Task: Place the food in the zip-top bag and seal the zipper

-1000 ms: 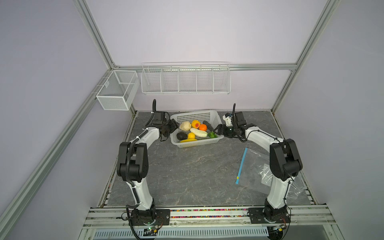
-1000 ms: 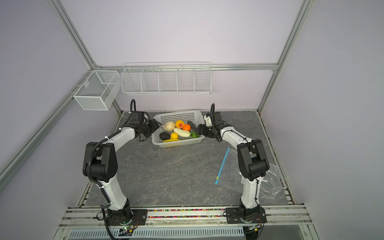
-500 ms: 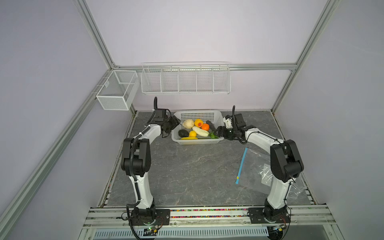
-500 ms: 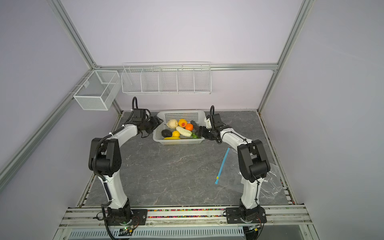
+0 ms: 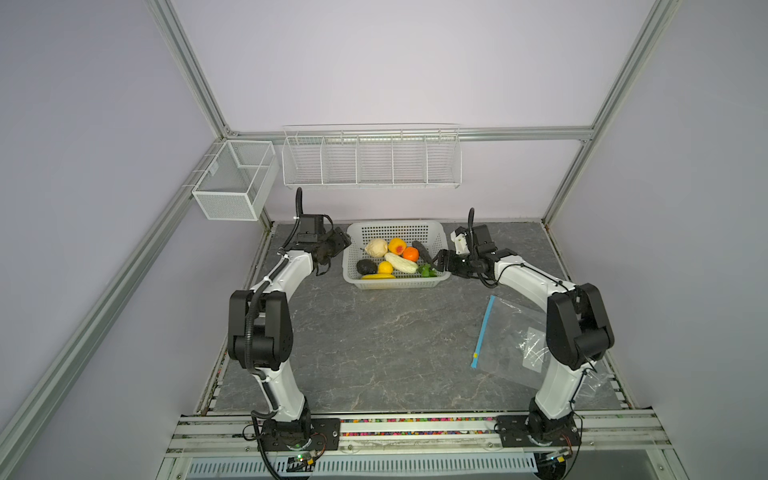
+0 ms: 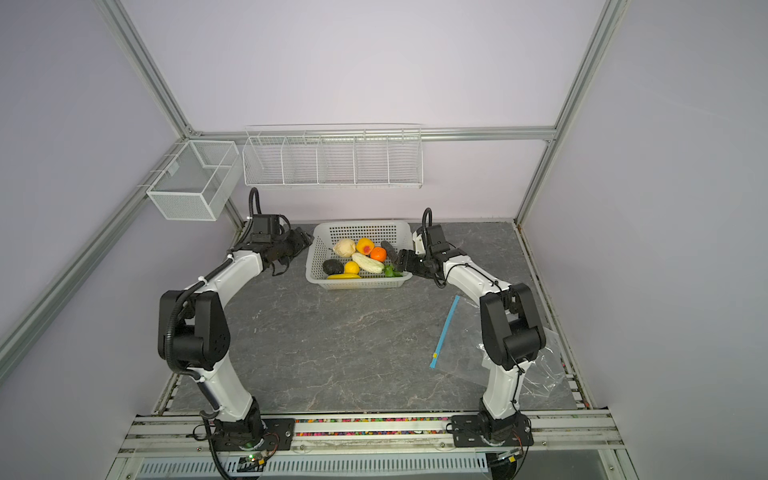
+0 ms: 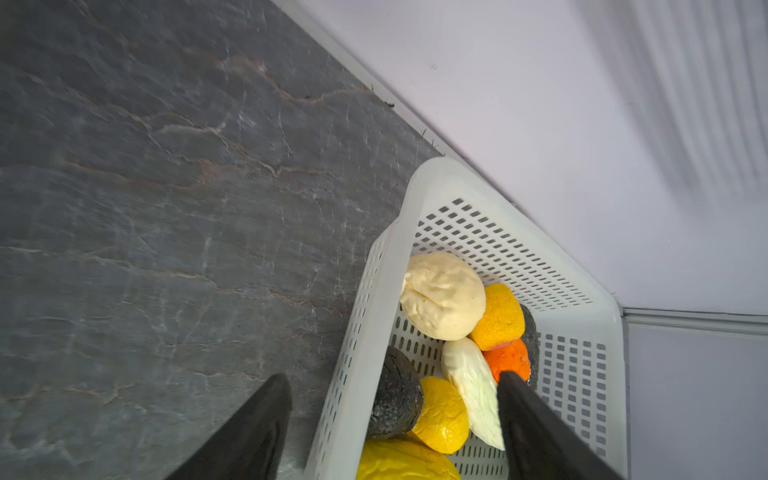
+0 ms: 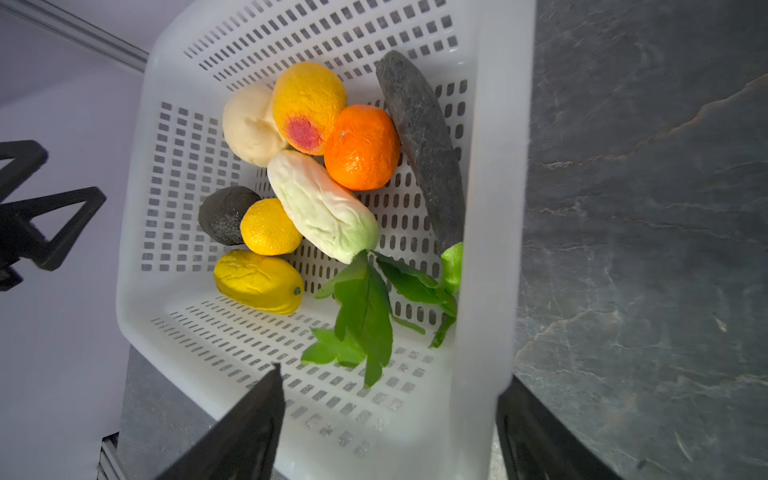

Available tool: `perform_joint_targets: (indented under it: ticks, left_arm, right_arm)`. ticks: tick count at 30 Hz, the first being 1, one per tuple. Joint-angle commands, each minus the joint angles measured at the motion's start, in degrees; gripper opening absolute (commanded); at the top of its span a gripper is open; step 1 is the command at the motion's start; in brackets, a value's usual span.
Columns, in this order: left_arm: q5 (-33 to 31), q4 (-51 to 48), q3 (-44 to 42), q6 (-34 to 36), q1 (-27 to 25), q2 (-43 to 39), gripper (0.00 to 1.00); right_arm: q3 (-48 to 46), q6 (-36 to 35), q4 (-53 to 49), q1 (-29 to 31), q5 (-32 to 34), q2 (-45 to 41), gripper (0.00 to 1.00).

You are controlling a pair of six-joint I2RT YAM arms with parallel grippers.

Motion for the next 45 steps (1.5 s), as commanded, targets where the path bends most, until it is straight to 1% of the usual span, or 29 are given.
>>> perform_joint_targets:
  ticks: [1, 6, 9, 13, 16, 18, 20, 23, 25, 29, 34, 36, 38, 40, 41, 43, 45]
  left_arm:
    - [-3.7, -1.3, -2.7, 2.2, 0.0, -3.7, 0.78]
    - [-3.4, -1.4, -10.5, 2.5, -0.8, -11.8, 0.77]
    - [-3.5, -3.8, -15.2, 3.4, -2.3, -17.5, 0.78]
    - [-3.4, -7.8, -20.8, 4.6, -6.0, -25.4, 0.78]
    - [-2.2, -9.2, -25.5, 4.3, -8.9, -31.1, 0.79]
    - [-0.7, -9.5, -28.0, 3.5, -10.2, -33.8, 0.8]
    - [0.3, -9.3, -29.9, 2.3, -12.0, -35.8, 0.82]
    - [1.0, -8.5, -31.3, 1.1, -15.5, -36.6, 0.86]
    - [2.1, -7.1, -32.1, 1.1, -16.8, -36.3, 0.88]
    - [4.7, -4.2, -34.2, 0.9, -17.1, -35.7, 0.89]
    - [6.2, -0.8, -36.5, 0.3, -17.2, -34.5, 0.9]
    - [6.7, -0.5, -36.5, 0.4, -17.1, -33.9, 0.9]
    - [6.9, 0.0, -36.6, 0.4, -17.2, -33.6, 0.9]
    - [7.0, 0.3, -36.7, 0.4, -17.1, -33.4, 0.9]
    - [6.9, 0.4, -36.7, 0.4, -17.1, -33.3, 0.9]
    - [7.1, 0.9, -36.9, 0.2, -17.1, -33.0, 0.9]
    - [7.2, 1.7, -37.4, -0.2, -17.1, -32.7, 0.9]
  right_arm:
    - [0.5, -0.1, -1.3, -0.3, 2.0, -2.8, 0.8]
    - [-1.3, -0.1, -2.8, -0.3, 3.1, -6.3, 0.81]
    - [-2.5, -0.9, -7.9, -0.2, 6.7, -9.6, 0.8]
    - [-5.4, -1.5, -18.0, -0.1, 15.7, -14.9, 0.75]
    - [-8.7, -1.4, -25.8, -0.2, 24.7, -19.1, 0.73]
    - [-12.3, -1.1, -28.4, -0.2, 29.3, -22.0, 0.72]
    - [-16.0, -0.1, -29.5, -0.3, 31.9, -24.2, 0.72]
    - [-19.4, 2.1, -29.5, -0.3, 32.0, -24.9, 0.71]
    - [-20.7, 3.1, -28.8, -0.3, 31.0, -24.1, 0.71]
    - [-21.9, 4.7, -26.9, 0.4, 29.8, -21.6, 0.7]
    - [-22.6, 7.0, -24.2, 2.2, 28.5, -17.6, 0.67]
    - [-22.5, 7.9, -23.6, 2.8, 28.7, -15.6, 0.65]
    - [-22.0, 9.1, -24.1, 3.2, 29.6, -13.2, 0.61]
    - [-20.9, 10.6, -26.0, 3.4, 31.4, -10.8, 0.55]
    - [-20.9, 10.8, -26.2, 3.5, 31.8, -9.9, 0.54]
    - [-21.5, 11.3, -25.3, 3.7, 31.6, -9.2, 0.53]
    - [-22.3, 11.9, -24.3, 3.8, 31.5, -9.0, 0.49]
